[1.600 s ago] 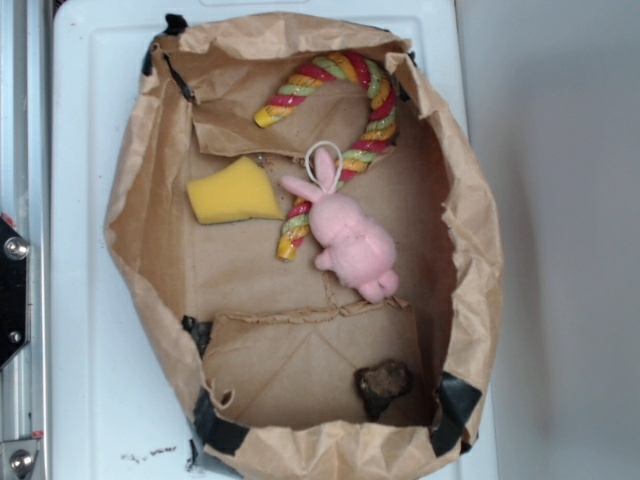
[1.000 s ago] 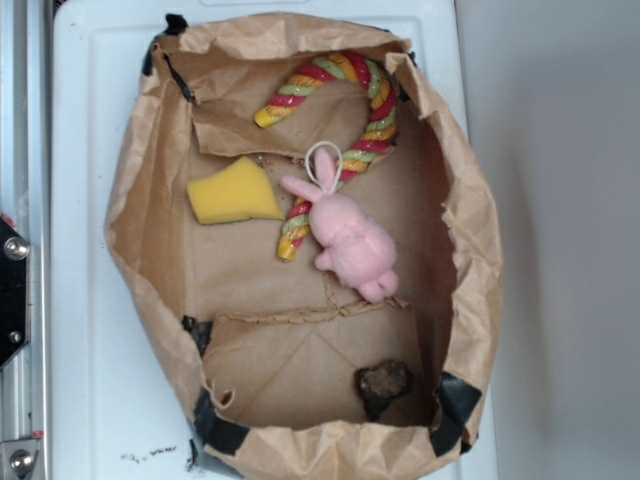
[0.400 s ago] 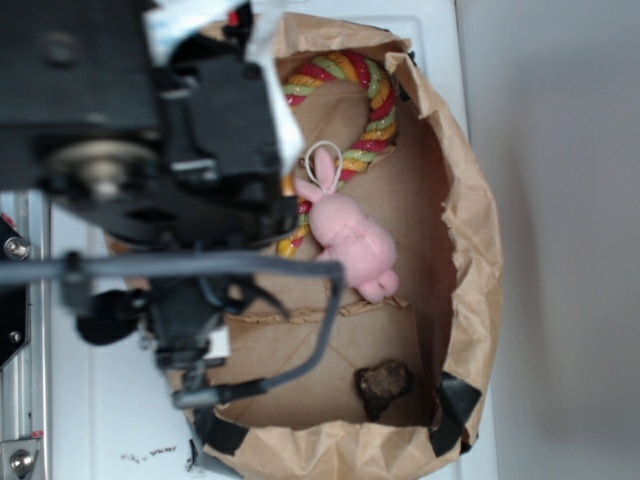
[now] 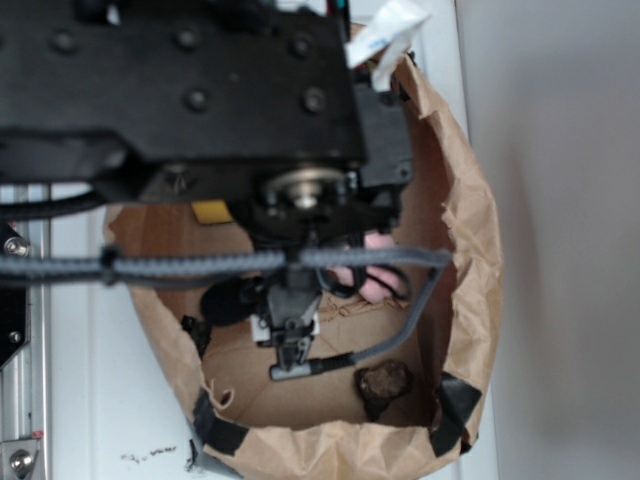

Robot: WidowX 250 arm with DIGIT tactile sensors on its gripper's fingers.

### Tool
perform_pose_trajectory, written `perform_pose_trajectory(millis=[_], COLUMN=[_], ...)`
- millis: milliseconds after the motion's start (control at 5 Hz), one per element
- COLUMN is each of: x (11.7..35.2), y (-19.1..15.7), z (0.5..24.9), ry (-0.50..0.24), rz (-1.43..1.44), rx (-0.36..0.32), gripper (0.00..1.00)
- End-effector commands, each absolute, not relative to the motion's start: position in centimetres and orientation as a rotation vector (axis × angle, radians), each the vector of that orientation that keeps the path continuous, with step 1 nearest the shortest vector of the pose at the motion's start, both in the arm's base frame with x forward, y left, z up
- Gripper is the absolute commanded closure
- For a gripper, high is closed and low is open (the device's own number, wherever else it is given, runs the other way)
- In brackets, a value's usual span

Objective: Grab the multicolored rope.

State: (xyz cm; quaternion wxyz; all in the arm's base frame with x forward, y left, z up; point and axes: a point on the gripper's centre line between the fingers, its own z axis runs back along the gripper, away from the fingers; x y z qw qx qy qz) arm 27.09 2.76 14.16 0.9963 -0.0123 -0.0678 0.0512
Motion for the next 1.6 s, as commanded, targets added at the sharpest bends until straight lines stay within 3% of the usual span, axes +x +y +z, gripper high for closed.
perform_pose_trajectory(millis=[0, 200, 400, 800, 1000, 1400], x=[26.2, 26.6, 27.0, 28.3, 29.3, 30.3], y=[6.4, 6.4, 5.2, 3.5, 3.8, 5.1], z=[15.4, 14.5, 14.0, 12.7, 12.2, 11.9], ry=[-0.06, -0.007, -0.031, -0.208, -0.268, -0.336], rz=[0.471, 0.642, 0.668, 0.647, 0.693, 0.817], rx=[-0.084, -0.118, -0.083, -0.085, -0.039, -0.058], gripper=[0.0, 0.0, 0.0, 0.0, 0.0, 0.0])
